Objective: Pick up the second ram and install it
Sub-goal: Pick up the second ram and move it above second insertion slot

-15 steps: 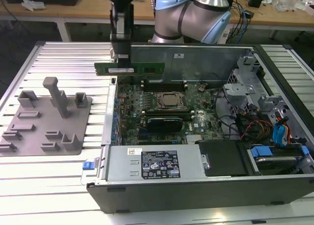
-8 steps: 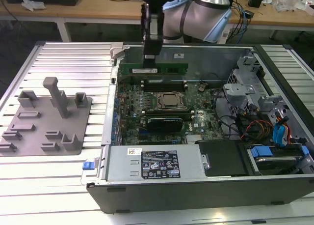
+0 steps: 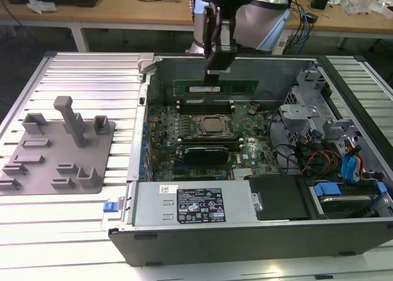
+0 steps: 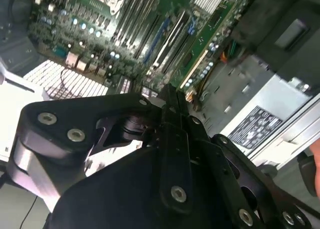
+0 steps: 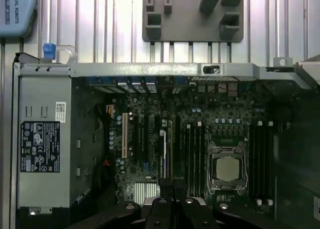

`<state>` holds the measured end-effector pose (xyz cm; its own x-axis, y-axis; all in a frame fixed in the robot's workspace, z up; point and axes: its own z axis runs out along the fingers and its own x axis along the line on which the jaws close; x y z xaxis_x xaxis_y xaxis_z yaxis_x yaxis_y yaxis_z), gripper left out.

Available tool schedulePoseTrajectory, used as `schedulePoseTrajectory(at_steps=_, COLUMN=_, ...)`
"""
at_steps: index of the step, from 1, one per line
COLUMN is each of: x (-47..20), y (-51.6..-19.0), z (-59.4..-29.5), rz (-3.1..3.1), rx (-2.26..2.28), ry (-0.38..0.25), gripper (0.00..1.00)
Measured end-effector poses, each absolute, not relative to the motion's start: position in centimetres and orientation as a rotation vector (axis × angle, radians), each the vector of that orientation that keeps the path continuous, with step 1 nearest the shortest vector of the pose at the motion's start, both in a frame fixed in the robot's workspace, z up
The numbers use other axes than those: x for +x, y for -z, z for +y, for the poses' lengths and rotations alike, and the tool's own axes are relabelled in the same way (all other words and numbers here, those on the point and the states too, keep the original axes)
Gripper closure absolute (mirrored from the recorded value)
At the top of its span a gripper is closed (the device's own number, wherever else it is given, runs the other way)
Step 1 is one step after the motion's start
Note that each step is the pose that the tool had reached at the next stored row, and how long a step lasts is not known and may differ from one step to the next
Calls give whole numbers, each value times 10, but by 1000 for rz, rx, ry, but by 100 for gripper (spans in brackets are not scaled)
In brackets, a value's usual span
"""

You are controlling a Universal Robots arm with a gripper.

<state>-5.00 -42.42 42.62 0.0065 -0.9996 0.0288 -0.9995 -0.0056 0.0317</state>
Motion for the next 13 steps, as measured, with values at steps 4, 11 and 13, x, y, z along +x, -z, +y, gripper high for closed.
schedulePoseTrajectory(at_steps=4, x=-41, y=-423, z=-424, rz=-2185, rx=2198, ry=3, gripper=91)
schedulePoseTrajectory(at_steps=11, x=-38, y=-405, z=-424, rz=-2180, rx=2194, ry=21, gripper=91)
schedulePoseTrajectory(at_steps=13, x=-36, y=-398, z=-423, rz=-2181, rx=2194, ry=22, gripper=91)
